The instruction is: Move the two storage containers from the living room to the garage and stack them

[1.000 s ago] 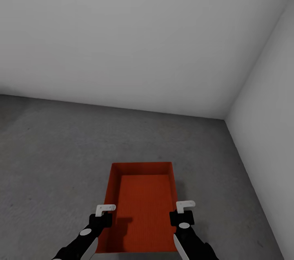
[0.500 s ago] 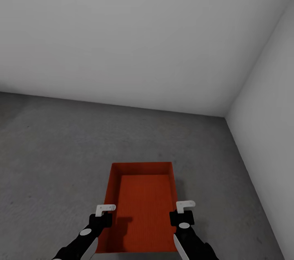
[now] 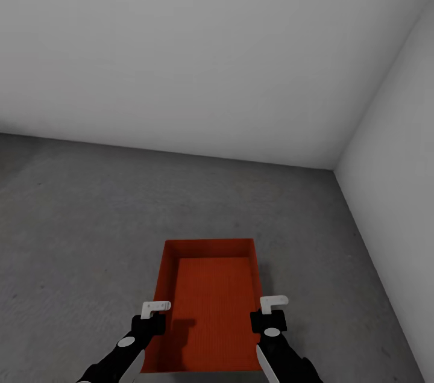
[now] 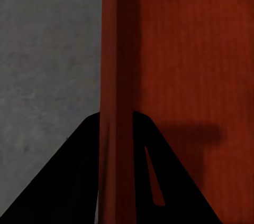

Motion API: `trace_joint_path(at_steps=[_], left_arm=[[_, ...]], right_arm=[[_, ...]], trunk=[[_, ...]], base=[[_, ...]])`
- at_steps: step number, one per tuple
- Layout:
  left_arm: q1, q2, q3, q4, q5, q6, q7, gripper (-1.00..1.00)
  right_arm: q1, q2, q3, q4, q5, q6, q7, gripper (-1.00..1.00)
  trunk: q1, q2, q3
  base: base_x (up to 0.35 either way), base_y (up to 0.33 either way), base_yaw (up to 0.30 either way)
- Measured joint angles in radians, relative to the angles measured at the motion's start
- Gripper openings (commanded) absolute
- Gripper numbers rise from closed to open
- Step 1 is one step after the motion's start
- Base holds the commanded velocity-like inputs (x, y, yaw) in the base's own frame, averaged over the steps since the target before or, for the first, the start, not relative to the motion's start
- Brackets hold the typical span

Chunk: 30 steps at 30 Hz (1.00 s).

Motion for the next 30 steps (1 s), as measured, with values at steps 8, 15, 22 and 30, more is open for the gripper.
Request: trace_joint_path(at_steps=[8,15,22,30], left_arm=[[0.0,0.0,0.0,0.0,-0.001,0.0,0.0,-1.0],[0.0,0.0,0.0,0.0,0.0,0.0,0.0,-1.0],[0.0,0.0,0.0,0.0,0.001,0.0,0.0,-1.0],[0.0,0.0,0.0,0.0,0.001,0.0,0.0,-1.0]], right_arm=[[0.0,0.0,0.0,0.0,0.0,0.0,0.0,-1.0],[0.0,0.0,0.0,0.0,0.0,0.0,0.0,-1.0],[0.0,0.0,0.0,0.0,0.0,0.001,0.0,-1.0],[0.0,0.0,0.0,0.0,0.001,0.001,0.0,-1.0]], trunk=[[0.031,-0.056,-0.025],[0.035,-0.063,-0.033],[0.035,-0.063,-0.043],[0.035,-0.063,-0.056]], base=[[0.0,0.0,0.0],[0.0,0.0,0.0],[0.0,0.0,0.0],[0.0,0.0,0.0]])
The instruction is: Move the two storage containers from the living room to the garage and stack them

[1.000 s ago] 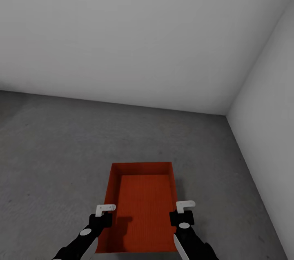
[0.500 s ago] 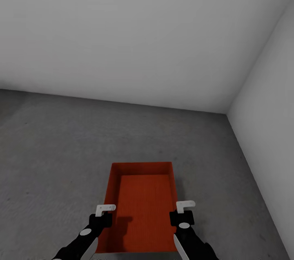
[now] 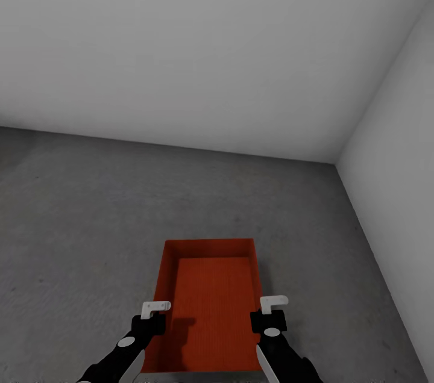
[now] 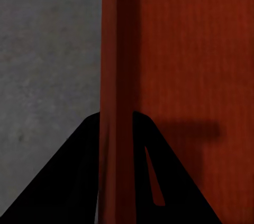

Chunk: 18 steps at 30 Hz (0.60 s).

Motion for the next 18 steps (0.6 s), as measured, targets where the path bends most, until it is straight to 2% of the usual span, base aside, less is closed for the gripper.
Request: trace_joint_path(at_steps=[10,18], left_arm=[[0.0,0.0,0.0,0.0,0.0,0.0,0.0,-1.0],[0.0,0.0,0.0,0.0,-0.001,0.0,0.0,-1.0]], right_arm=[[0.0,0.0,0.0,0.0,0.0,-0.001,0.0,-1.0],[0.0,0.0,0.0,0.0,0.0,-0.001,0.0,-1.0]], trunk=[[0.0,0.0,-0.016],[0.031,-0.056,-0.044]], base=[[0.0,0.0,0.0],[0.0,0.0,0.0]])
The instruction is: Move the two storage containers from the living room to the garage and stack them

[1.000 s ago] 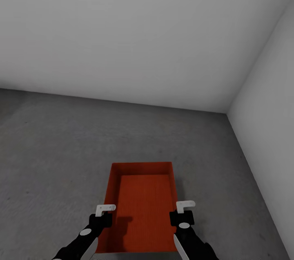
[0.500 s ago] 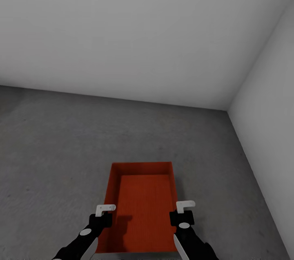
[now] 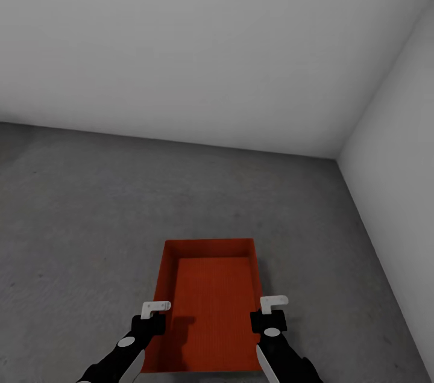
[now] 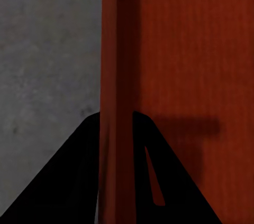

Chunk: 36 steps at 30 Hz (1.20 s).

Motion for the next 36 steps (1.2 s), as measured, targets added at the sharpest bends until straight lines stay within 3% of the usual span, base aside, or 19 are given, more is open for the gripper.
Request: trace_joint_path(at_steps=[18,36], left_arm=[[0.0,0.0,0.0,0.0,0.0,0.0,0.0,-1.0],[0.0,0.0,0.0,0.0,0.001,0.0,0.0,-1.0]], right_arm=[[0.0,0.0,0.0,0.0,0.0,0.0,0.0,-1.0],[0.0,0.0,0.001,0.0,0.0,0.001,0.0,-1.0]], trunk=[[0.069,-0.126,-0.057],[0.069,-0.126,-0.062]], base=[[0.0,0.0,0.0],[0.0,0.0,0.0]])
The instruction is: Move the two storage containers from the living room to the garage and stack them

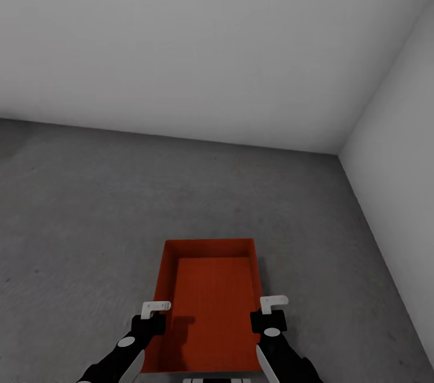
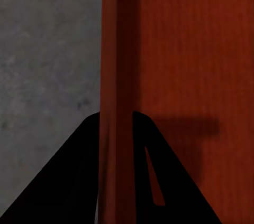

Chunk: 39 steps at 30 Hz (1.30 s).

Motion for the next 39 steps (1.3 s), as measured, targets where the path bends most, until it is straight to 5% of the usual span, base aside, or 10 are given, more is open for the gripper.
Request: trace_joint_path(at_steps=[15,39], left_arm=[[0.0,0.0,0.0,0.0,0.0,0.0,0.0,-1.0],[0.0,0.0,0.001,-0.003,-0.006,0.0,0.0,-1.0]], right_arm=[[0.0,0.0,0.0,0.0,0.0,-0.001,0.0,-1.0],[0.0,-0.001,-0.001,0.008,-0.006,-0.017,0.0,-1.0]], trunk=[[0.0,0.0,-0.018],[0.0,0.0,-0.01]], base=[[0.0,0.0,0.0],[0.0,0.0,0.0]])
